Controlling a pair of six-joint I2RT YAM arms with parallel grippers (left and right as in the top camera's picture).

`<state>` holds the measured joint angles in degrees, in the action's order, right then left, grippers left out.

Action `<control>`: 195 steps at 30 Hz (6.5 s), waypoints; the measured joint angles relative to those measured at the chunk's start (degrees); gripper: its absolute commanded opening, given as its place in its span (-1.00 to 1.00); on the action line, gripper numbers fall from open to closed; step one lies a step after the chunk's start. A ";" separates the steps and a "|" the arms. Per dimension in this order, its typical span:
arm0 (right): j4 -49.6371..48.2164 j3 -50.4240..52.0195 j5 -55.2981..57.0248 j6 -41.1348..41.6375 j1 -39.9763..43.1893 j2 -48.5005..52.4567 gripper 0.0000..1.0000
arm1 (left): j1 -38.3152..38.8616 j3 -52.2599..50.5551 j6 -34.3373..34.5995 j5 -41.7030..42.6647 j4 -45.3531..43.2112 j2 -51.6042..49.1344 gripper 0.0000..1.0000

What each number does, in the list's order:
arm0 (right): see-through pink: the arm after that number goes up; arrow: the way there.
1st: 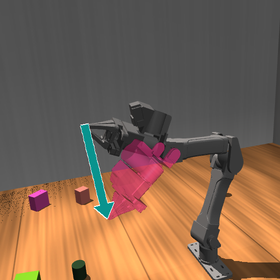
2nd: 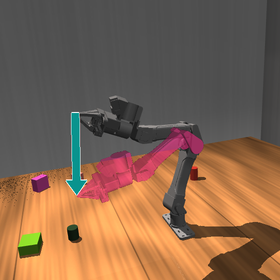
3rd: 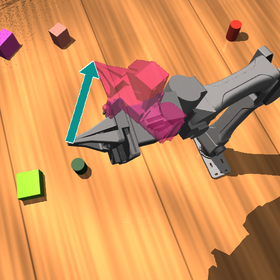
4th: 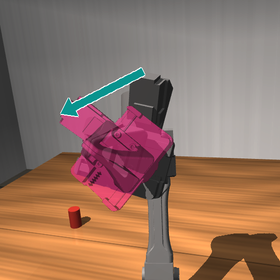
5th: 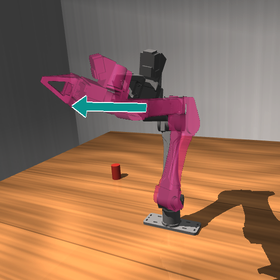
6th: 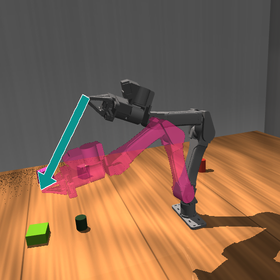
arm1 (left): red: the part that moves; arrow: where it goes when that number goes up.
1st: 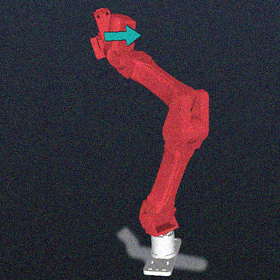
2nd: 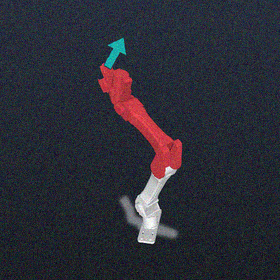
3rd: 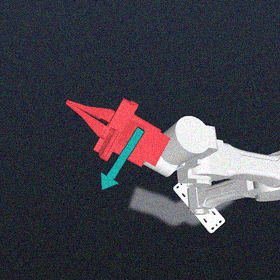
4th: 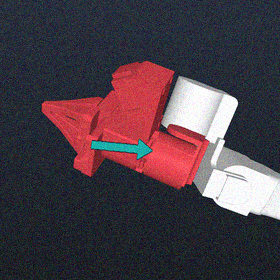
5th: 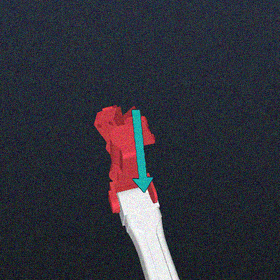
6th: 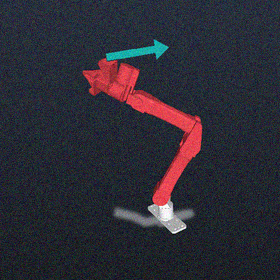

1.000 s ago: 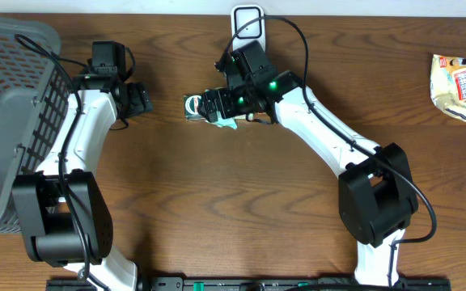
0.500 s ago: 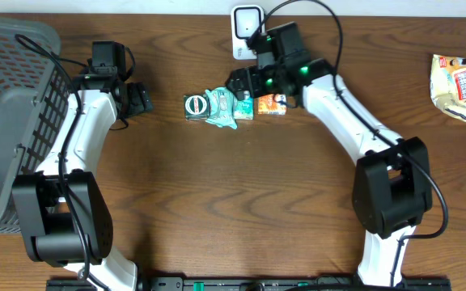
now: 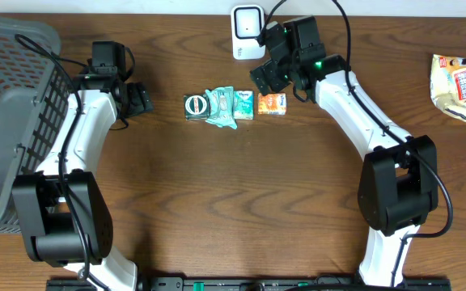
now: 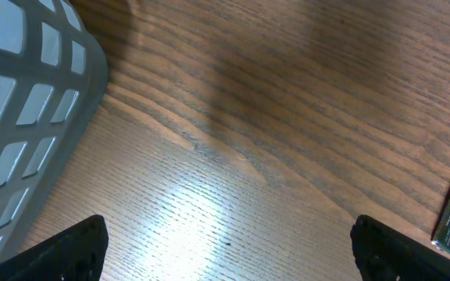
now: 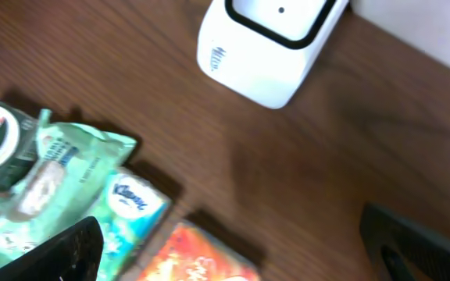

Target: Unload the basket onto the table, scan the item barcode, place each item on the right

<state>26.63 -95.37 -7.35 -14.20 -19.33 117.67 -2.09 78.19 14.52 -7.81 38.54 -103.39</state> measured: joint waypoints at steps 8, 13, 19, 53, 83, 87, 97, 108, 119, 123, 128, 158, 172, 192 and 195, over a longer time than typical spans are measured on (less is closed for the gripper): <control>-2.01 0.00 0.28 -2.40 3.78 0.07 0.98 | 0.00 0.00 0.00 0.00 0.00 0.00 0.95; -4.24 0.00 0.07 -1.55 6.32 0.50 0.93 | 0.00 0.00 0.00 0.00 0.00 0.00 0.95; -6.29 0.00 -0.33 1.95 8.11 3.65 0.94 | 0.00 0.00 0.00 0.00 -0.02 0.00 0.95; -0.59 0.35 -22.14 19.91 9.46 12.26 -0.52 | 0.00 0.00 0.00 0.00 0.00 0.00 0.95; 34.88 0.31 -18.45 17.38 9.33 -1.77 0.43 | 0.00 0.00 0.00 0.00 0.00 0.00 0.95; 34.58 0.31 -17.29 17.00 7.76 -1.77 0.78 | 0.00 0.00 0.00 0.00 0.00 0.00 0.95; 34.40 0.35 -17.00 16.94 2.25 -1.77 0.99 | 0.00 0.00 0.00 0.00 -0.02 0.00 0.95; 33.40 0.35 -13.62 16.94 1.62 -1.77 0.93 | 0.00 0.00 0.00 0.00 -0.02 0.00 0.95; 31.23 0.37 -9.33 16.41 1.62 -1.77 0.72 | 0.00 0.00 0.00 0.00 0.00 0.00 0.95; 31.12 0.66 -9.29 16.31 1.62 -1.77 0.74 | 0.00 0.00 0.00 0.00 0.00 0.00 0.95; 31.19 1.01 -9.18 16.09 1.62 -1.77 0.62 | 0.00 0.00 0.00 0.00 0.00 0.00 0.95; 27.87 1.05 -3.39 14.25 1.62 -1.77 0.39 | 0.00 0.00 0.00 0.00 0.00 0.00 0.95; 26.67 1.05 -6.40 12.28 2.54 -1.40 0.34 | 0.00 0.00 0.00 0.00 0.00 0.00 0.95; 29.27 1.33 -25.55 3.54 7.37 8.85 0.16 | 0.00 0.00 0.00 0.00 -0.02 0.00 0.95; 29.20 1.53 -26.34 3.08 7.37 8.85 0.17 | 0.00 0.00 0.00 0.00 -0.02 0.00 0.95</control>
<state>55.83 -93.84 -33.69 -11.11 -11.97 126.52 -2.09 78.19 14.52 -7.81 38.52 -103.39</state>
